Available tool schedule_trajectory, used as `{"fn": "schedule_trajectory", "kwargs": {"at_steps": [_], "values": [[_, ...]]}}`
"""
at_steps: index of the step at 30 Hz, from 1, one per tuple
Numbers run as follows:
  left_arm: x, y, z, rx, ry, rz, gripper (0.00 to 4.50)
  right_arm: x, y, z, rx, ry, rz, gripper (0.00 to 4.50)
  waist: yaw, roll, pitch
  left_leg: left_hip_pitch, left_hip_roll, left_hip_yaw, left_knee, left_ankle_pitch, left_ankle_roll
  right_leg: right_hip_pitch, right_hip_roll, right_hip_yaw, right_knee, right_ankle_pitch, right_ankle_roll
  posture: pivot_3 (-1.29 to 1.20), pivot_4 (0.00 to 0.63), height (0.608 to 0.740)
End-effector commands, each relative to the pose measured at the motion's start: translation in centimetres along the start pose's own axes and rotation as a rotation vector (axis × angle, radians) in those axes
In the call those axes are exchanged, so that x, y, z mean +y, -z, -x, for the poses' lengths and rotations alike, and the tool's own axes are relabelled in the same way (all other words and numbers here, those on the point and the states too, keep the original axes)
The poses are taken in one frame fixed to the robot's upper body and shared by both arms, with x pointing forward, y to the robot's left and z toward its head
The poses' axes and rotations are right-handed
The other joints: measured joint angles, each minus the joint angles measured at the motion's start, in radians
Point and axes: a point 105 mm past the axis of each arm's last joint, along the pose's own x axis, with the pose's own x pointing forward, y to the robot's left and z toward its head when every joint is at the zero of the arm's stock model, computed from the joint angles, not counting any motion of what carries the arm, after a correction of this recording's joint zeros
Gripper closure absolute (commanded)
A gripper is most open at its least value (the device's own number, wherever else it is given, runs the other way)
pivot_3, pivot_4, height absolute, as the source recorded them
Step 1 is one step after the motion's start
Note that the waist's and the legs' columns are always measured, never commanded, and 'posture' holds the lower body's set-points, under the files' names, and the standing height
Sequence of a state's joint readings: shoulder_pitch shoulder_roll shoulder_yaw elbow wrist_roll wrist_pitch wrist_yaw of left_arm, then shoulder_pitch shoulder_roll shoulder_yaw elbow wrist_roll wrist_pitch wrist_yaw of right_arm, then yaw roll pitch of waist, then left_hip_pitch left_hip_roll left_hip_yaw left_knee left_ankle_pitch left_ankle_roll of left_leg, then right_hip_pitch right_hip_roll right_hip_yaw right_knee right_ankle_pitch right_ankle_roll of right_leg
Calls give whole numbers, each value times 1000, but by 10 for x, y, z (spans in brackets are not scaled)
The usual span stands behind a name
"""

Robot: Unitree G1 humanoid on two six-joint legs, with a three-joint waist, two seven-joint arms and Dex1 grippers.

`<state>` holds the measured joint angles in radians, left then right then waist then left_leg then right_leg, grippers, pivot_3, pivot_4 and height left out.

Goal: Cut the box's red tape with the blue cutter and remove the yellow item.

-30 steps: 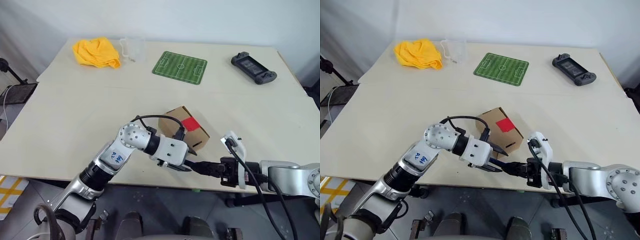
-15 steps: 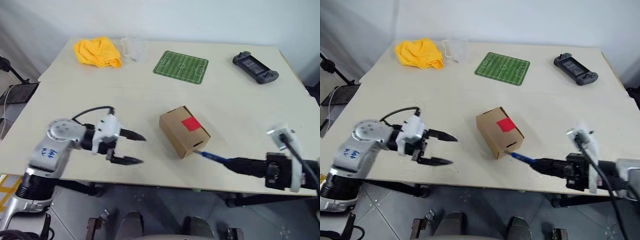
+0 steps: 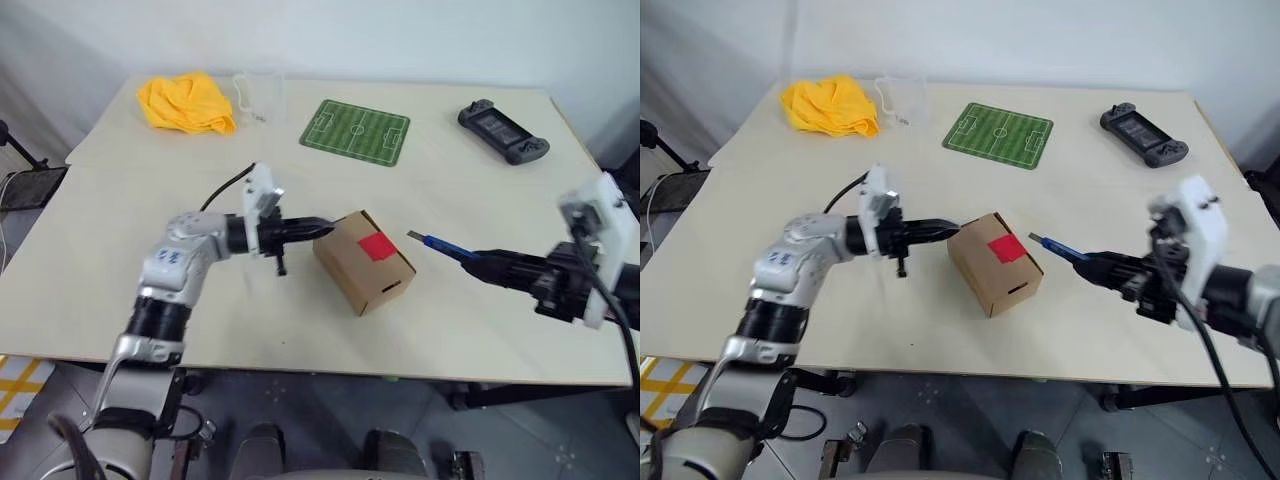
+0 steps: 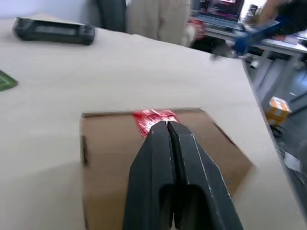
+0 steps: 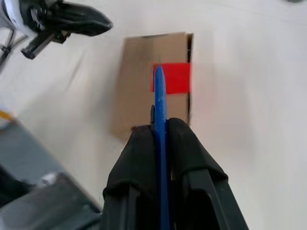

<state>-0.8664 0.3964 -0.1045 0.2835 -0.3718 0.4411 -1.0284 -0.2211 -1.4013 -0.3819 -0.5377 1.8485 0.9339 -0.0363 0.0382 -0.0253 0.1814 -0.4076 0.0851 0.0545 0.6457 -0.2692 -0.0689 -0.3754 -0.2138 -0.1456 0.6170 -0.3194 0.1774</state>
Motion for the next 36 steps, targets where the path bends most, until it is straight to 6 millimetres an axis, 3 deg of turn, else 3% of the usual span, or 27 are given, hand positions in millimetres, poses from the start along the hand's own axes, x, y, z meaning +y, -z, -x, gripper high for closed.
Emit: {"fn": "schedule_trajectory", "kwargs": {"at_steps": [1, 7, 12, 16, 36], "values": [[5, 4, -10, 102, 5, -58, 4500, -4, -5, -18, 46, 55, 29, 4399, -12, 0, 0, 0, 0, 0, 0, 0, 0, 0, 0, 0, -1, 0, 0, 0, 150, 740], [10, 9, -25, 154, -18, -62, 4500, -2, -13, -50, 149, 57, 109, 4399, -19, -1, 1, -4, 0, 1, 0, 0, 0, -2, 0, -1, -4, 1, 1, 0, 150, 740], [11, 20, -28, 205, -35, -73, 4500, 1, -18, -72, 174, 40, 71, 4399, -14, 0, 1, -10, 0, 1, 2, 0, 0, -8, 0, -1, -1, 1, 1, 0, 150, 740], [9, 25, -28, 216, -42, -46, 4500, -9, -18, -84, 192, 95, 51, 4399, -10, -1, 1, -17, 0, 1, 4, 0, 0, -15, 0, -1, 3, 1, 2, 0, 150, 740], [5, 28, -26, 224, -53, -46, 4500, -9, -41, -80, 101, 67, 67, 4399, -13, 0, 1, -16, 0, 1, 4, 0, 0, -16, 0, -1, 5, 1, 1, 0, 150, 740]]}}
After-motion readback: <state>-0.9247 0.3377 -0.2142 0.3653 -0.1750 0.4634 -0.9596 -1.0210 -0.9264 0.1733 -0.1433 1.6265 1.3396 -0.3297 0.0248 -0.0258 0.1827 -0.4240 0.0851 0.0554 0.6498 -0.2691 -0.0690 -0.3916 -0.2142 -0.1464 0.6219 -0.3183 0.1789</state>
